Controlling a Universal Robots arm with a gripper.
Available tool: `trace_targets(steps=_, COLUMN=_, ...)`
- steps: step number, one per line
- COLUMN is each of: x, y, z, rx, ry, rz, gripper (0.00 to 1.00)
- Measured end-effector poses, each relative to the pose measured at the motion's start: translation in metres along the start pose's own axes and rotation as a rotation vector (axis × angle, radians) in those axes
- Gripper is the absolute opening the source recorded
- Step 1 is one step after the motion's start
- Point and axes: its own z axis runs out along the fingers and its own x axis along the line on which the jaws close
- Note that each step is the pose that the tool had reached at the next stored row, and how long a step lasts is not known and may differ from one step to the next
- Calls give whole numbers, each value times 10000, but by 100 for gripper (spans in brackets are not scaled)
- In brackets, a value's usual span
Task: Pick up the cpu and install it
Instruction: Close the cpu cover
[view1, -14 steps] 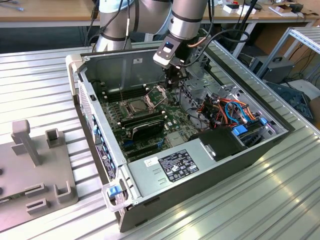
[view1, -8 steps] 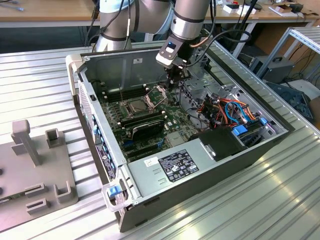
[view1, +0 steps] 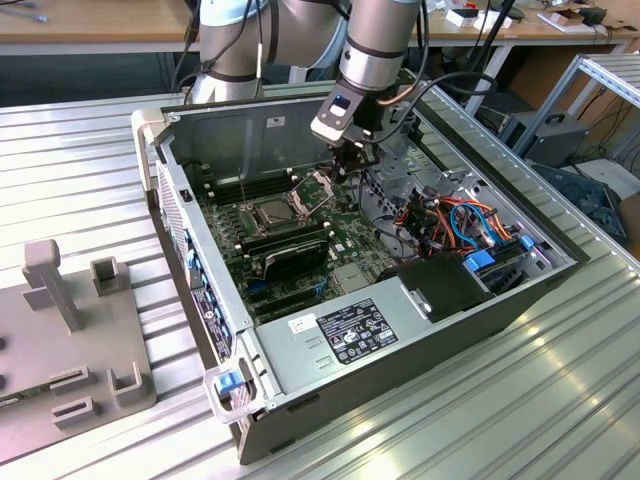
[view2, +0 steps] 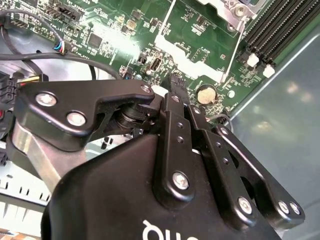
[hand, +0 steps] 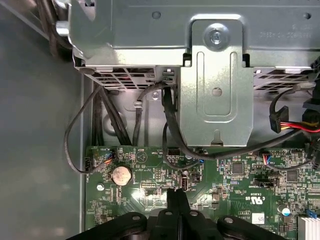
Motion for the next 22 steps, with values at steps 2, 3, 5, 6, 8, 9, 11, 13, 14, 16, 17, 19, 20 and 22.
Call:
trace_targets(steps=2, x=0, y=0, z=19, rx=3, ry=-10, rz=0, gripper=11)
trace_targets(steps=3, x=0, y=0, z=25, rx=4, ry=-16, rz=-1, gripper=11)
trace_targets(steps=5, x=0, y=0, z=27, rx=4, ry=-23, rz=-2, gripper=11)
trace_targets(steps=6, x=0, y=-6, z=28, rx=4, ry=-20, rz=-1, gripper=11)
trace_targets(steps=8, x=1, y=-31, z=28, rx=2, ry=-19, rz=-2, gripper=11)
trace_targets(steps=9, x=0, y=-54, z=27, rx=-2, ry=-20, rz=-1, gripper=11)
trace_targets(steps=11, x=0, y=-87, z=25, rx=-10, ry=-20, rz=-1, gripper=11)
trace_targets(steps=13, x=0, y=-113, z=24, rx=-19, ry=-20, rz=-1, gripper=11)
trace_targets(steps=14, x=0, y=-133, z=24, rx=-28, ry=-20, rz=-1, gripper=11)
trace_targets(steps=16, x=0, y=-145, z=24, rx=-33, ry=-19, rz=0, gripper=11)
trace_targets(steps=17, x=0, y=-145, z=24, rx=-34, ry=-19, rz=-2, gripper=11)
trace_targets(steps=19, x=0, y=-146, z=24, rx=-33, ry=-20, rz=-2, gripper=11)
trace_targets(steps=20, x=0, y=-149, z=23, rx=-33, ry=-20, rz=1, gripper=11)
trace_targets(steps=22, x=0, y=-167, z=23, rx=-33, ry=-20, rz=-1, gripper=11)
